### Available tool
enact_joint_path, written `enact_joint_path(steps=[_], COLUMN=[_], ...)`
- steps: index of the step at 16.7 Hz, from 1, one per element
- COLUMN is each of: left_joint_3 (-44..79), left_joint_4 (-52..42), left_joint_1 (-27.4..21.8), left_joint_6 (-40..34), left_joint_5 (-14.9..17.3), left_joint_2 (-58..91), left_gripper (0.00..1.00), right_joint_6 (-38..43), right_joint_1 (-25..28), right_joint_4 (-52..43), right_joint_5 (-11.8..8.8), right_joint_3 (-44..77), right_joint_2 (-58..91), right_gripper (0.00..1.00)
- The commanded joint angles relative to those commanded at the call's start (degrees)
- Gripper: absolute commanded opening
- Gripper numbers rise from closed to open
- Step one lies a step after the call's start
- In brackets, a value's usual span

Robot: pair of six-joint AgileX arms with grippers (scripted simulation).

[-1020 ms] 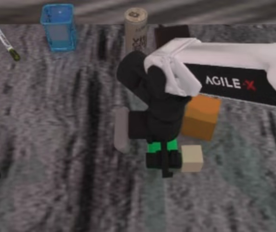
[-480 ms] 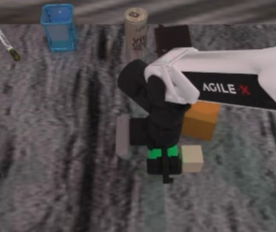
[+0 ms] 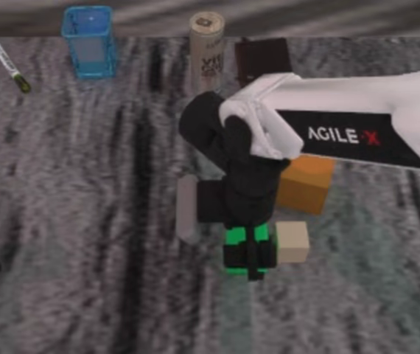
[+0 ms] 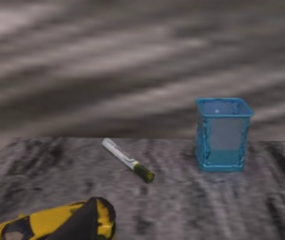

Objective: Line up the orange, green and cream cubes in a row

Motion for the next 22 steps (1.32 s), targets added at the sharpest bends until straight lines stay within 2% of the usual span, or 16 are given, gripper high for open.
enact_joint_path(steps=[2,3,12,19,22], left_joint_3=[0.0,0.0,0.0,0.0,0.0], left_joint_4=[0.0,0.0,0.0,0.0,0.0], left_joint_1=[0.0,0.0,0.0,0.0,0.0], left_joint_6=[0.0,0.0,0.0,0.0,0.0], left_joint_5=[0.0,0.0,0.0,0.0,0.0], left_joint_2=[0.0,0.0,0.0,0.0,0.0], left_gripper=[1.0,1.0,1.0,1.0,1.0], right_joint_6=[0.0,0.0,0.0,-0.2,-0.2], right_joint_1=[0.0,0.0,0.0,0.3,0.3], right_joint_4=[0.0,0.0,-0.2,-12.4,-13.6], right_joint_5=[0.0,0.0,0.0,-0.1,0.0], right_joint_3=[0.0,0.0,0.2,8.3,9.3], right_joint_2=[0.0,0.0,-0.1,-3.7,-4.4], right_gripper=[0.98,1.0,1.0,1.0,1.0])
